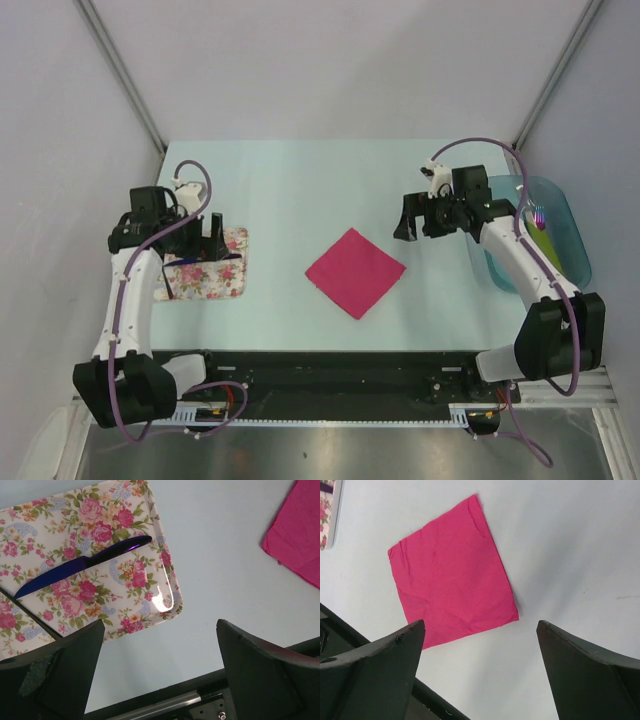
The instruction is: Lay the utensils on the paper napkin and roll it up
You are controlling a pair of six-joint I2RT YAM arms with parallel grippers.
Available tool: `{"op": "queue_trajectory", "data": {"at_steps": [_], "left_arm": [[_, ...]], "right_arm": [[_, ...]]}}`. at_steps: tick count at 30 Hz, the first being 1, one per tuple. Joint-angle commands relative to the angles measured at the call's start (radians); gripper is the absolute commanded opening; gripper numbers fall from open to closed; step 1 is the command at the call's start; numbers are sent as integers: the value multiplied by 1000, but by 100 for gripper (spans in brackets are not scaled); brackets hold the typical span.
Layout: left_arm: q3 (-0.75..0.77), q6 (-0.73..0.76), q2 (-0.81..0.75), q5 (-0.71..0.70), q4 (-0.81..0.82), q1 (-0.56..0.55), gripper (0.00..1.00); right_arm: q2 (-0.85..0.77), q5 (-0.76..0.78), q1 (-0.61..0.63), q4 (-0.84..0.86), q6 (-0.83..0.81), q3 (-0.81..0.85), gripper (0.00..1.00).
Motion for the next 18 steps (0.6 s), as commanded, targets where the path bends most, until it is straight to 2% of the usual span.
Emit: {"op": "queue_trajectory", "data": {"at_steps": [1,11,14,16,17,18], "left_arm": [[38,63,18,-58,-37,-4,100],[235,232,173,-45,-102,-3,100],[254,284,215,-68,-53,-3,100],[243,415,230,-11,-30,-3,99],[234,503,244,73,-60,-4,100],[222,626,253,80,-77,-3,100]], "right_arm": [[-51,-37,1,-15,-48,-32,100],[-46,-153,3,-27,-104,-46,100],[-32,-190,14,-41,-153,-35,100],[-8,-201,21,-59,-171,-26,100],[3,-205,21,-67,-177,-19,100],[12,-215,23,-79,-180,-9,100]]}}
